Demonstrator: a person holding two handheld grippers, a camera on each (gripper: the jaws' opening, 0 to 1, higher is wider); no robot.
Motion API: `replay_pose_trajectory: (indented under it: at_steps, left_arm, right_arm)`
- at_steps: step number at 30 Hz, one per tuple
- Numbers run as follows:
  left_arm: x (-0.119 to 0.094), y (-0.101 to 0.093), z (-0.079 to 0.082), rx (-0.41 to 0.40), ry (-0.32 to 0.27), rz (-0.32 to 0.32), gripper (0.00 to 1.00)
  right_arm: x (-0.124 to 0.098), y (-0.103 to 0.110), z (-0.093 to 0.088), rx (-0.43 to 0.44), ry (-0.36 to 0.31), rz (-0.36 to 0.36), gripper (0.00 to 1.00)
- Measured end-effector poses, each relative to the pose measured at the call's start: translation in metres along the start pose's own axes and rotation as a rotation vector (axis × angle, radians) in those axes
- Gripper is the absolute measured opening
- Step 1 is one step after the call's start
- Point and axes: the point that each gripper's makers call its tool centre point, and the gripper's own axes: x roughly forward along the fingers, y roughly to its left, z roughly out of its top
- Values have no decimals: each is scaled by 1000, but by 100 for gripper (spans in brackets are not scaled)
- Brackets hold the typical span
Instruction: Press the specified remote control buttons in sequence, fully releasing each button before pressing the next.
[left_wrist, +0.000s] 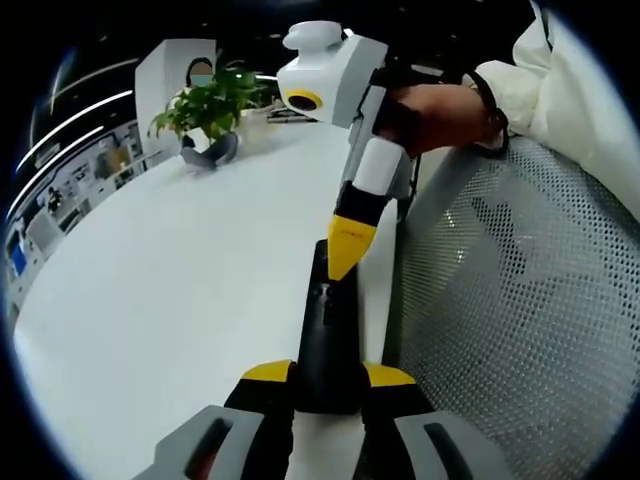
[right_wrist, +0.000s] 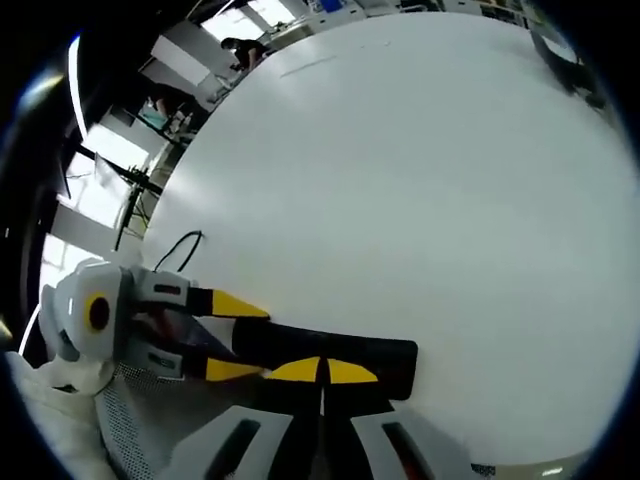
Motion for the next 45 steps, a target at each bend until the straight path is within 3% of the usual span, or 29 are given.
replay_pose_trajectory:
  at_steps: [12,29,45]
  left_arm:
    - [0,-1,0,3,2,5,25]
    - [0,0,0,5,2,0,25]
    - [0,0,0,12,0,-3,25]
  right_arm:
    - [-1,2,1,-68,-8,-12,0]
    - [-7,-6,-6,-31,39,-56,0]
    - [-7,-8,-10,-74,62,-96,0]
